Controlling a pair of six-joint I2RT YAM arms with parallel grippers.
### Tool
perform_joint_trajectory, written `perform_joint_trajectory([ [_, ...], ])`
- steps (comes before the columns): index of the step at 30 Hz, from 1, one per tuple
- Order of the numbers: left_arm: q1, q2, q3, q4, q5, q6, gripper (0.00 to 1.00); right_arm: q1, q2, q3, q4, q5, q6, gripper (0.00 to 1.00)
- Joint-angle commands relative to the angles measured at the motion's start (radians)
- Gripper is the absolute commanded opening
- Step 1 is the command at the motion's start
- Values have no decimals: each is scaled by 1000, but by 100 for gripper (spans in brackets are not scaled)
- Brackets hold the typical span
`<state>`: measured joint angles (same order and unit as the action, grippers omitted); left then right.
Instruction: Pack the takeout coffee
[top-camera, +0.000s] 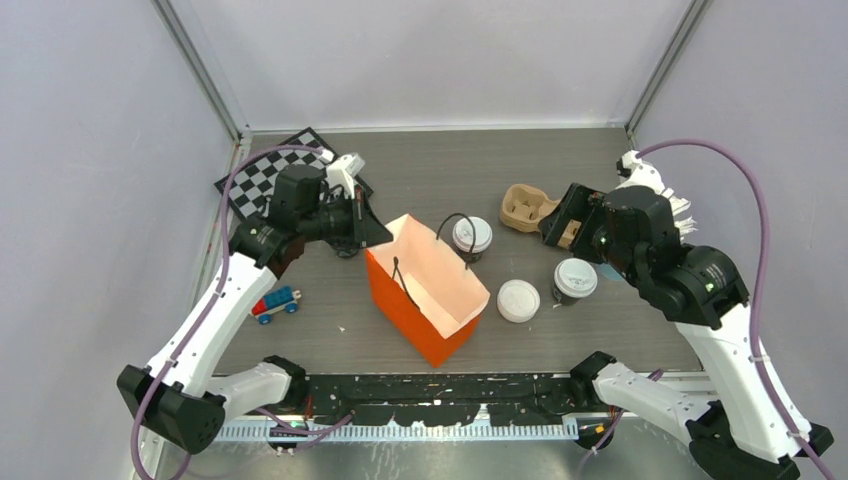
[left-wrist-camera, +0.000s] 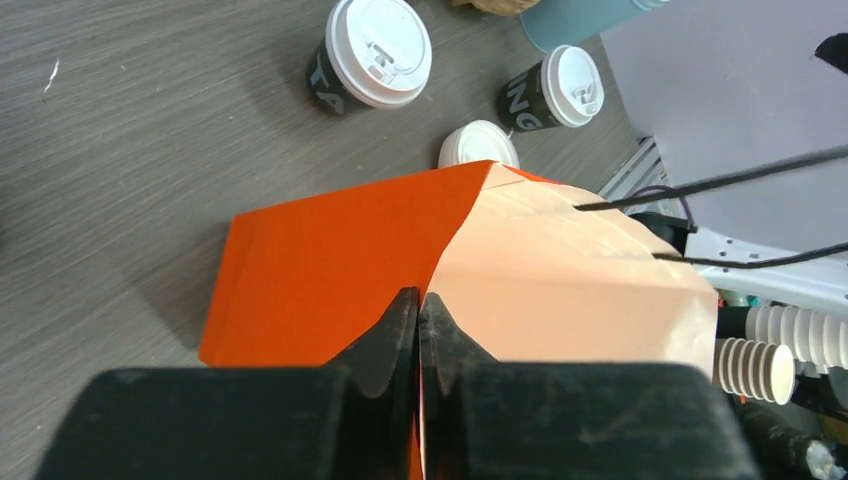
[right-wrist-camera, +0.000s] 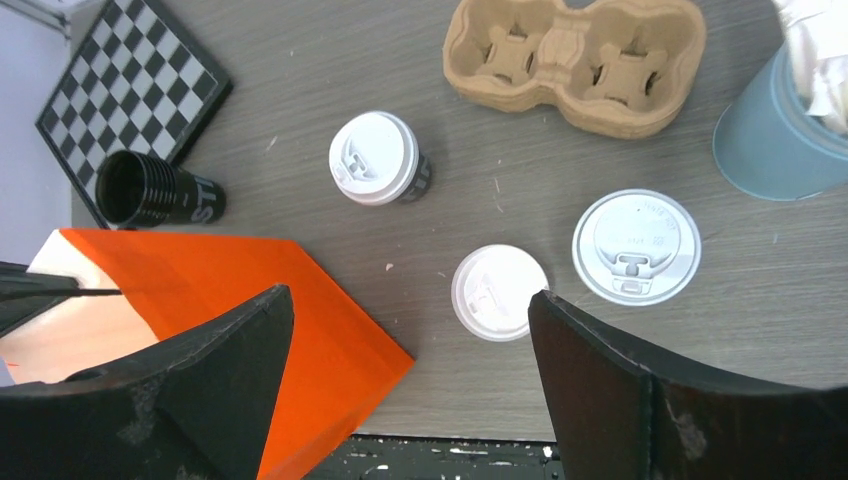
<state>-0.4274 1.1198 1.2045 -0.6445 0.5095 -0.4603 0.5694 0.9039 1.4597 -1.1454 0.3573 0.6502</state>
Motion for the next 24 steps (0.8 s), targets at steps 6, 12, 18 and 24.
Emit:
perform_joint_trajectory([
  [6, -1, -63, -10, 30, -100, 0, 38, 0, 147, -18, 1, -48, -2, 89],
  [12, 0, -44, 151, -168, -260, 67, 59, -84, 269, -11, 84, -16, -147, 84],
  [18, 0, -64, 258, -386, -429, 17, 82, -305, 437, -17, 202, -236, -398, 84],
  [24, 0, -141, 225, -479, -420, -56, 100, -377, 639, 106, 213, -306, -742, 83],
])
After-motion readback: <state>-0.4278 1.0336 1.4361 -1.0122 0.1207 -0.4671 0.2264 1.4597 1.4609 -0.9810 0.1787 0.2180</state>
